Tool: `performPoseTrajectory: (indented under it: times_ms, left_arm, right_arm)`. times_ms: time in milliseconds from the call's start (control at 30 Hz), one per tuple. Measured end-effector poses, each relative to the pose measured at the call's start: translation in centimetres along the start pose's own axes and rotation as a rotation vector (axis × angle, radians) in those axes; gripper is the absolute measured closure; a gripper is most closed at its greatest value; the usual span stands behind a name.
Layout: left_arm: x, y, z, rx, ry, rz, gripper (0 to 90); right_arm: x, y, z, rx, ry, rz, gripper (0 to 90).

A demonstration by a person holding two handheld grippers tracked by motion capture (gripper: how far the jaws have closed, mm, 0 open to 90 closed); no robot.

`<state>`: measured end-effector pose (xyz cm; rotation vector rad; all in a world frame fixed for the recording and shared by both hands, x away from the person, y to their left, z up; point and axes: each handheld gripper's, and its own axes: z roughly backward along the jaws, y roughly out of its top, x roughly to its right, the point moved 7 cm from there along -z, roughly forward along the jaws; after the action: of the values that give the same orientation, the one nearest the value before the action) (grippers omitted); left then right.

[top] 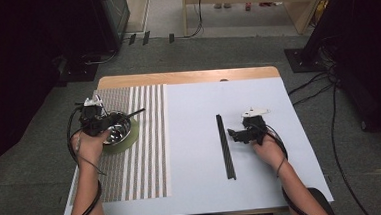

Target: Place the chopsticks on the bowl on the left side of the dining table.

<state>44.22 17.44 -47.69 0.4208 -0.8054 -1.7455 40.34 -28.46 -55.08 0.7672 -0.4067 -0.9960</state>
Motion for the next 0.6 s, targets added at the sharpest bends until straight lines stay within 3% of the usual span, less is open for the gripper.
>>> performPoseTrajectory:
  times_ms: [600]
  left_arm:
    - [0.64, -0.24, 0.0, -0.005, -0.021, -0.021, 90.0]
  right_arm:
    - [0.0, 0.0, 0.0, 0.0, 0.0, 0.001, 13.6]
